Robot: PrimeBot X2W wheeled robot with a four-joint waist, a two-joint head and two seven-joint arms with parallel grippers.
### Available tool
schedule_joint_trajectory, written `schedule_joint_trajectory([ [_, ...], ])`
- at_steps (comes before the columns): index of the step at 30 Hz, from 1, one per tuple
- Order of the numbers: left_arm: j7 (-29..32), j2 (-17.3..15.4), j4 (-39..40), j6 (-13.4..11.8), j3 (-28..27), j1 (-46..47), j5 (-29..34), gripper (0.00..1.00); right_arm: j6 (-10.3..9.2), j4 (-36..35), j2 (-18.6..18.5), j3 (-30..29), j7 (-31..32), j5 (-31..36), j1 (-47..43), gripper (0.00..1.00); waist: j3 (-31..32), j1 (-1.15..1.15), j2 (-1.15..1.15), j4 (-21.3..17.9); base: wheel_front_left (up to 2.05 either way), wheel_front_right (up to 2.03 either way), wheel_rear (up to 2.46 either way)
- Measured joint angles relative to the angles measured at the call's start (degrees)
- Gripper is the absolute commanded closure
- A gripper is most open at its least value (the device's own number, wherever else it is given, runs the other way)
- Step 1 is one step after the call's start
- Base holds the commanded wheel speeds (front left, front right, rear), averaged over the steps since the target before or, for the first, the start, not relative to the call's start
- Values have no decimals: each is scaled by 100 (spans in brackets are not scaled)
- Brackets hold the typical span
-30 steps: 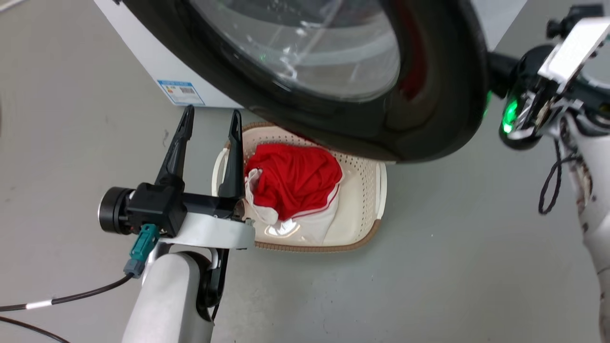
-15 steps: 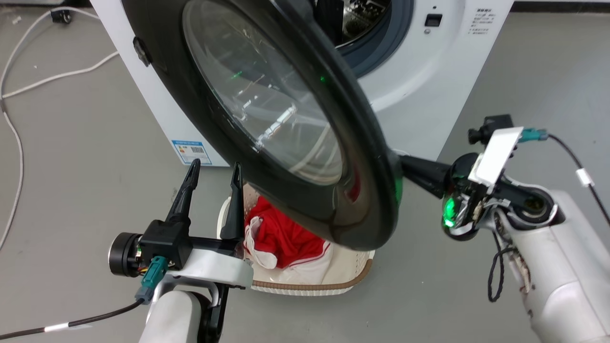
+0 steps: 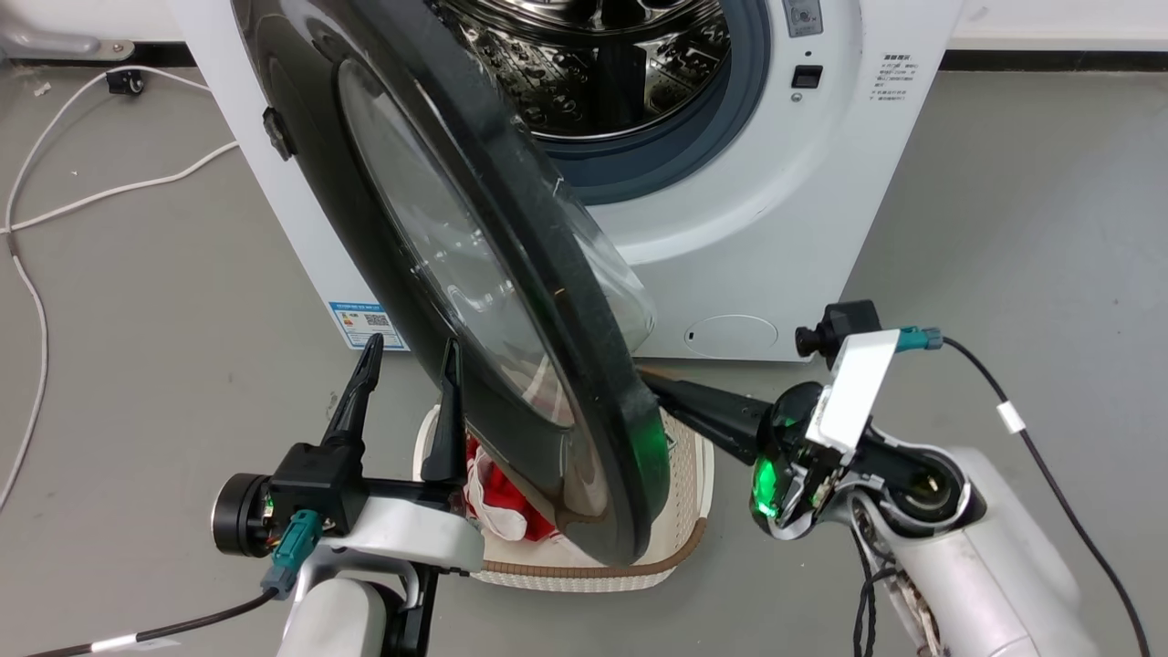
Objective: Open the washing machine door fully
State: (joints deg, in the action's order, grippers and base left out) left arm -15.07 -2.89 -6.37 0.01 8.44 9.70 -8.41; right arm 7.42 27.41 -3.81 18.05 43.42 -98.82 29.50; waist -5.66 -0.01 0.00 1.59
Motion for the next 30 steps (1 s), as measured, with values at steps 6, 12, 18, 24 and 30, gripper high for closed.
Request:
schedule_joint_trajectory([
  [6,0,0,-5,-20,8,-14,-34,0,0,-431,63,14,-631,44,-293,100,16,0,0,3,0,0,0],
  [12,0,0,5,-26,-2,-23,-41,0,0,-798,49,-520,-1890,439,-548,100,-6,0,0,-28,0,0,0],
  [18,0,0,-5,-49,-78,-71,-41,0,0,-1211,-142,-1290,-2878,578,-1033,100,10,1,0,-109,0,0,0],
  [24,0,0,-8,-54,-169,-130,-41,0,0,-1582,-387,-1933,-3598,767,-1692,82,53,1,0,-203,0,0,0],
  [30,0,1,-1,-53,-252,-152,-34,0,0,-1897,-486,-2078,-4144,1281,-2142,0,58,1,0,-261,0,0,0],
])
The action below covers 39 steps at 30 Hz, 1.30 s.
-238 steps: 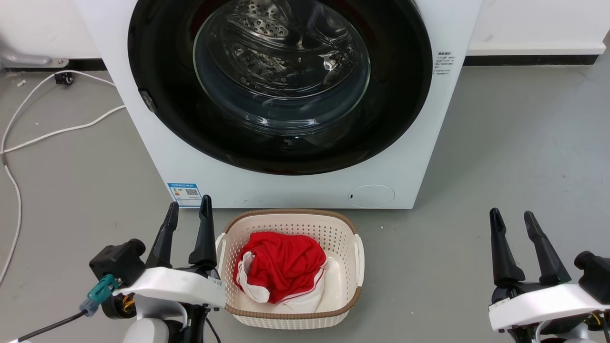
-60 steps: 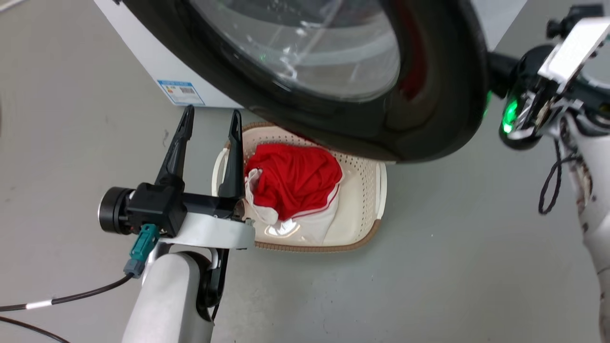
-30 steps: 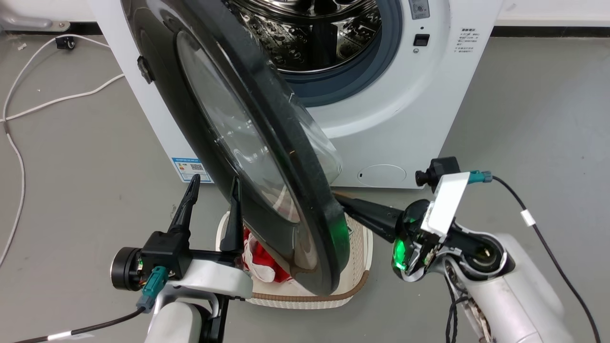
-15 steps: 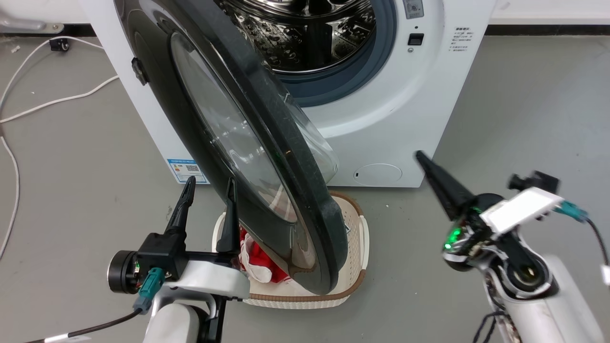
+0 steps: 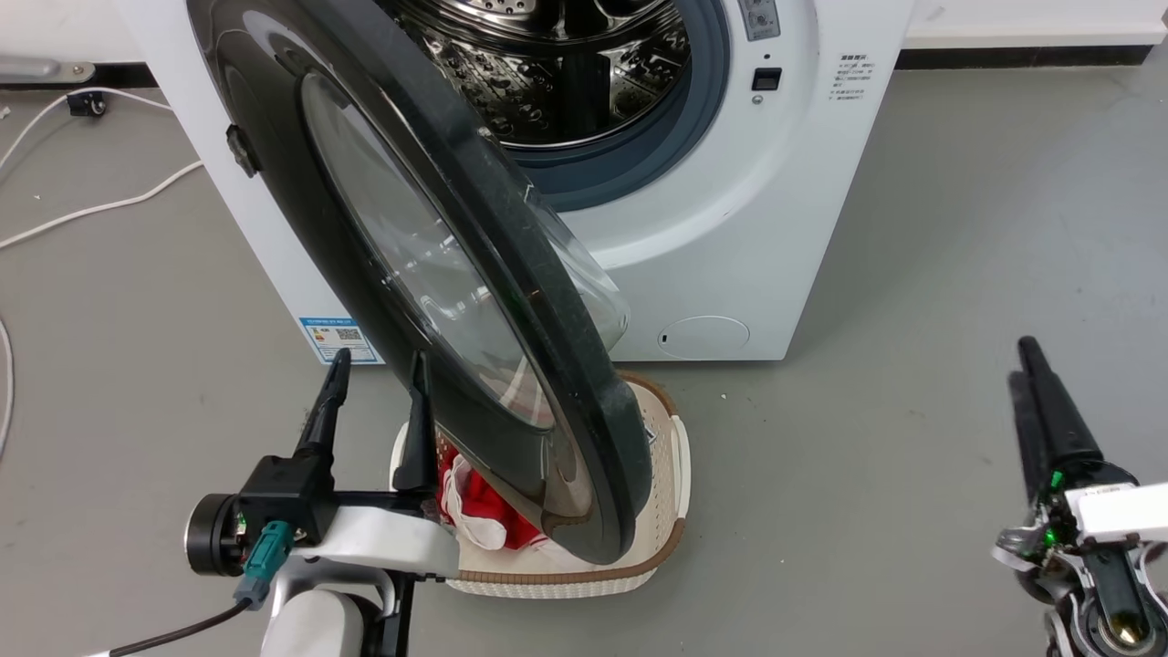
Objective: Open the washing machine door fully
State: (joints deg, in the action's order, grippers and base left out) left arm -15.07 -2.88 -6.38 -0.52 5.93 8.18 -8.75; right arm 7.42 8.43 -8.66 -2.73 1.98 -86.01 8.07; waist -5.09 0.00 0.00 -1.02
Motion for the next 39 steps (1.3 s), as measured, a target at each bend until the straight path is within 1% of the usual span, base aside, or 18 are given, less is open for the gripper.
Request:
schedule_joint_trajectory([
  [3,0,-1,11,1,-52,-1,1,0,0,-88,-57,-32,-393,481,-135,0,-12,0,0,-22,0,0,0],
  [7,0,0,12,3,-67,-3,13,0,0,-162,-156,-7,-924,1445,-216,0,1,0,0,-36,0,0,0],
  [12,0,0,7,9,-82,-4,18,0,2,-282,-207,-56,-1391,3110,-282,0,19,0,0,-35,0,0,0],
  [16,0,0,4,10,-90,-33,24,0,7,-559,-30,-283,-1508,4658,-348,0,43,0,0,-41,0,0,0],
  [19,0,0,3,11,-100,-64,41,0,8,-934,160,-435,-1499,5818,-378,0,58,0,0,-53,0,0,0],
  [21,0,0,4,29,-110,-64,43,0,8,-1212,270,-469,-1399,6492,-427,0,59,0,0,-60,0,0,0],
  [24,0,-1,7,29,-131,-64,51,0,8,-1588,381,-398,-1243,7291,-491,0,50,0,0,-79,0,0,0],
  [27,0,0,8,35,-152,-63,56,0,8,-1842,447,-244,-1093,7839,-588,0,36,0,0,-90,0,0,0],
  [30,0,-1,3,38,-177,-60,78,0,9,-1926,508,-70,-965,8151,-722,0,27,0,0,-95,0,0,0],
  [33,0,-1,3,47,-179,-59,93,0,9,-1868,538,31,-927,8259,-853,0,20,0,0,-91,0,0,0],
  [39,0,0,5,52,-182,-57,103,0,9,-1473,559,53,-1036,8317,-951,0,22,0,0,-88,0,0,0],
])
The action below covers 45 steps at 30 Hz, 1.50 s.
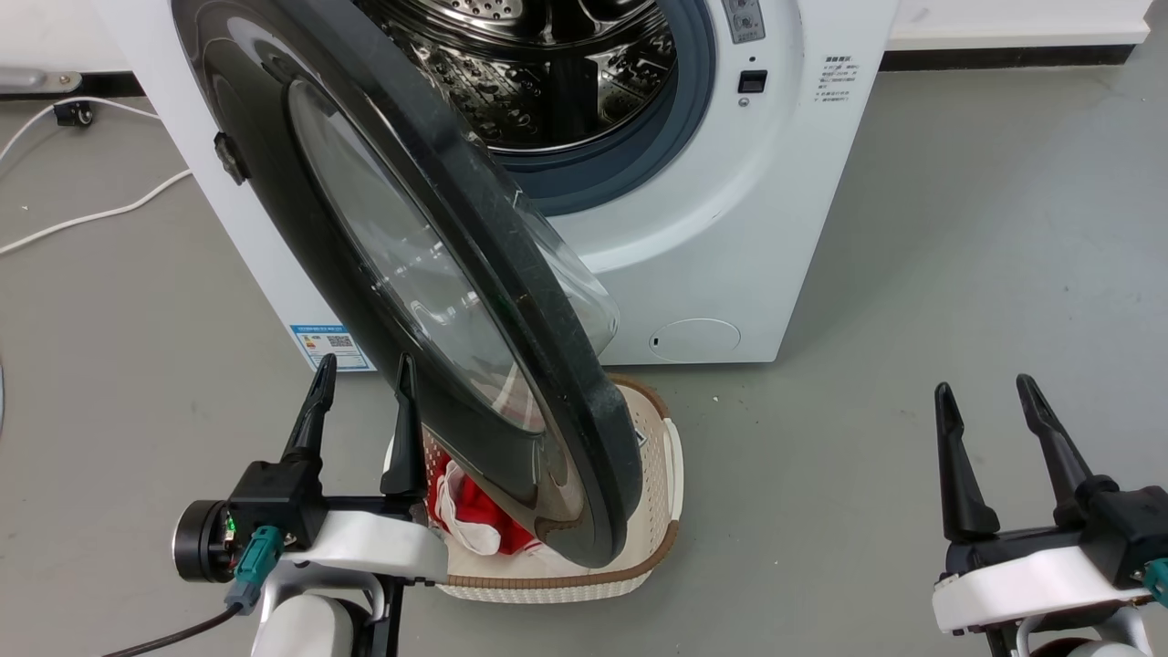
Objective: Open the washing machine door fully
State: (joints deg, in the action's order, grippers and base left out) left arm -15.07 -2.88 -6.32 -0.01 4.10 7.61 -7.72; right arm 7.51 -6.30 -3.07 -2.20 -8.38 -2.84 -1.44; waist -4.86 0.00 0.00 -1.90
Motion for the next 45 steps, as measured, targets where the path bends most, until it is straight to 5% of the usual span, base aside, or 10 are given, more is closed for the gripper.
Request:
schedule_joint_trajectory([
  [16,0,-1,7,3,-8,3,48,4,0,464,7,-10,-245,-35,142,0,-19,0,0,11,0,0,0],
  [17,0,-1,7,10,-9,3,48,58,0,472,7,-9,-248,-47,143,0,-17,0,0,12,0,0,0],
  [18,0,-1,8,19,-10,3,48,100,0,481,7,-8,-255,-56,144,0,-14,0,0,12,0,0,0],
  [34,0,0,171,53,-23,101,-105,100,0,575,7,-19,-316,-96,146,0,-16,0,0,32,0,0,0],
  [45,0,-3,1452,-69,-243,256,9,100,0,592,8,-67,-312,-116,148,0,-29,0,0,51,0,0,0],
])
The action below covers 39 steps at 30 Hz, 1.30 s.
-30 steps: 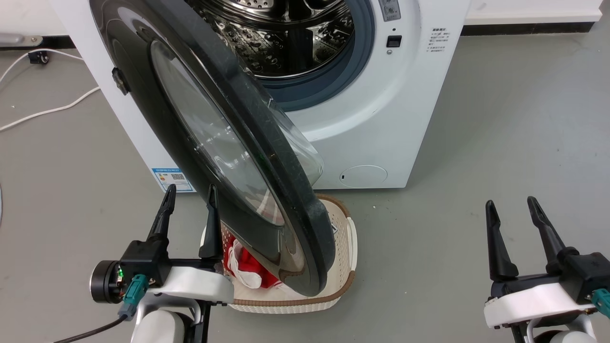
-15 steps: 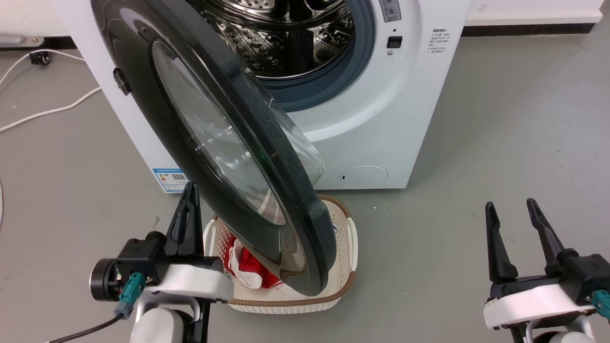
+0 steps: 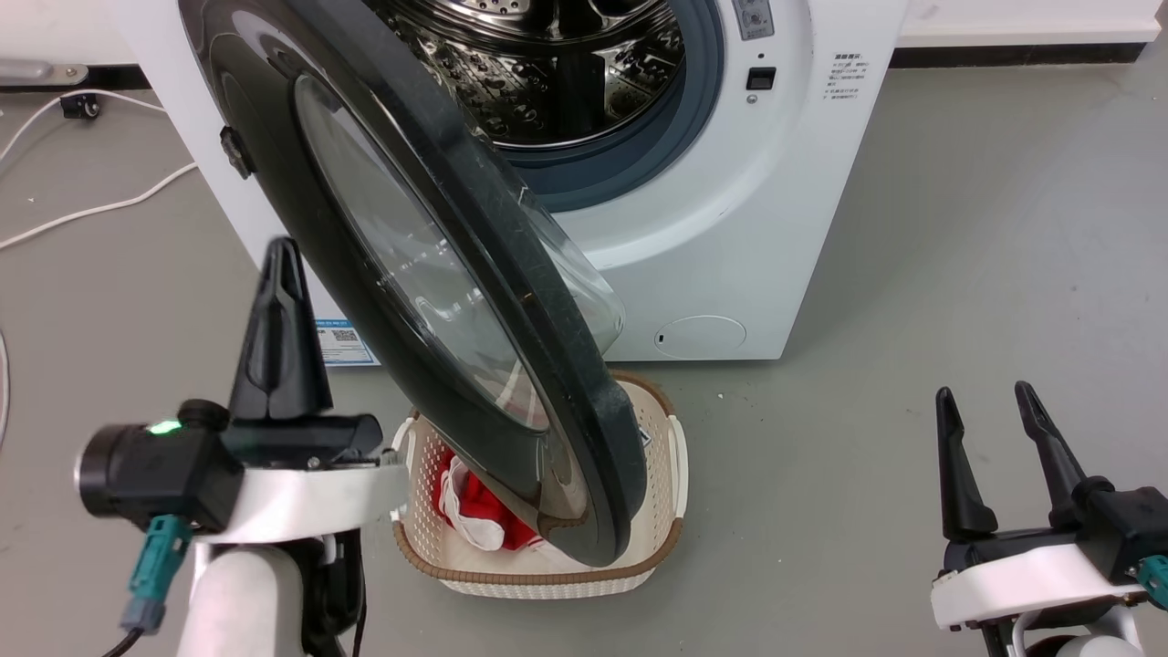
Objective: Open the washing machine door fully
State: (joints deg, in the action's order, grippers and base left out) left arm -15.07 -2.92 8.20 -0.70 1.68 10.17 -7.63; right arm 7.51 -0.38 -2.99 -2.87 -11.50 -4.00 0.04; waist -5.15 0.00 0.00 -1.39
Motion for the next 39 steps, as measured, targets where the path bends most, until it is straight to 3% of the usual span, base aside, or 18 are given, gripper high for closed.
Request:
schedule_joint_trajectory([
  [9,-1,0,1373,-62,108,290,252,100,0,-8,0,-20,20,-5,0,0,-15,0,0,17,0,0,0],
  [23,127,2,2548,293,1200,848,337,100,0,-24,1,-46,45,-7,-3,0,-10,1,0,-9,0,0,0],
  [32,810,-37,2356,658,2504,637,22,100,0,-38,1,-81,71,-19,-33,0,16,1,0,17,0,0,0],
  [39,1396,-189,1631,728,3319,179,-288,100,0,-42,1,-58,76,-54,-38,0,-4,1,0,54,0,0,0],
])
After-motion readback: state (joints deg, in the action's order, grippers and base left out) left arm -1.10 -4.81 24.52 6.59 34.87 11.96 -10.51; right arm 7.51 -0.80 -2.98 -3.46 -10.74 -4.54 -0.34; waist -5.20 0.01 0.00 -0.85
